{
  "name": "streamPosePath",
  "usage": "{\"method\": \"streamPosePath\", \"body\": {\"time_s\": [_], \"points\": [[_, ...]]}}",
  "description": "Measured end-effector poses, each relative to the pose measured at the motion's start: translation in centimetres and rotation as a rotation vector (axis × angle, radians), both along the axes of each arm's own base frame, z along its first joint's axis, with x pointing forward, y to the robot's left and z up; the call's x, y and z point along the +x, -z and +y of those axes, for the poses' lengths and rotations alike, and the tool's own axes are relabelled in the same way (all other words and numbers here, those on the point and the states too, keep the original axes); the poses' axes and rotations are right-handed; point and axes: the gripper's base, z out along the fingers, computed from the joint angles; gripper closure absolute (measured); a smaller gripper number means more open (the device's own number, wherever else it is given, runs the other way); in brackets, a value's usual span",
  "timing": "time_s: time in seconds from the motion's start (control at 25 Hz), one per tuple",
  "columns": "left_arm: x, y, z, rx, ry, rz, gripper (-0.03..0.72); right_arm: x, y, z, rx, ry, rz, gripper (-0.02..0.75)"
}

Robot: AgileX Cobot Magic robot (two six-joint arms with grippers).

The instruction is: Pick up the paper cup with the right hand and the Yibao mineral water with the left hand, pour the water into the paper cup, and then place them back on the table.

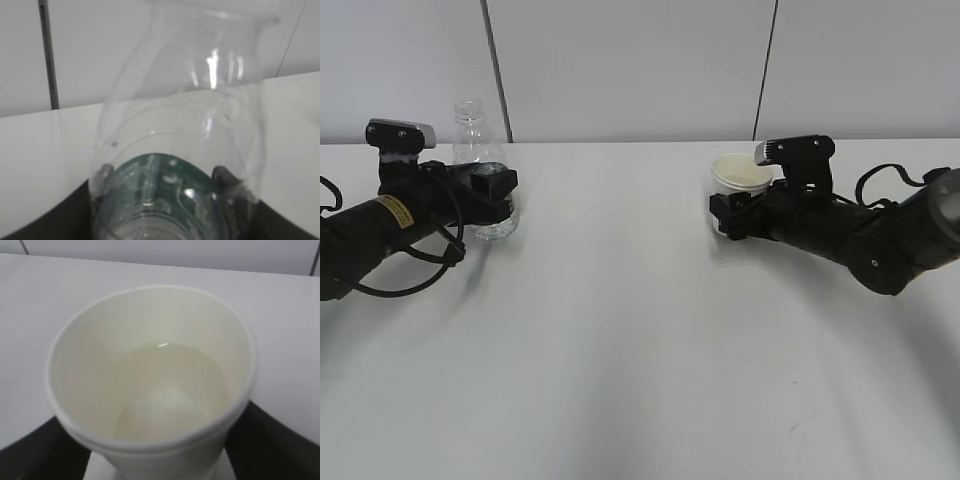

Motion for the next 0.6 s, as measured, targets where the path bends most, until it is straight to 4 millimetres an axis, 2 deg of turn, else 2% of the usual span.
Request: {"method": "streamPosePath", "body": {"time_s": [0.36,0.6], "points": [[0.03,-0.02,0.00,0.000,0.000,-0.001,0.313,-0.09,-0.01,0.04,-0.006,-0.009,0.006,0.093],[0.03,-0.02,0.00,0.001,0.000,0.000,0.313,-0.12,0.01,0.04,0.002,-0.006,0.017,0.087]]}}
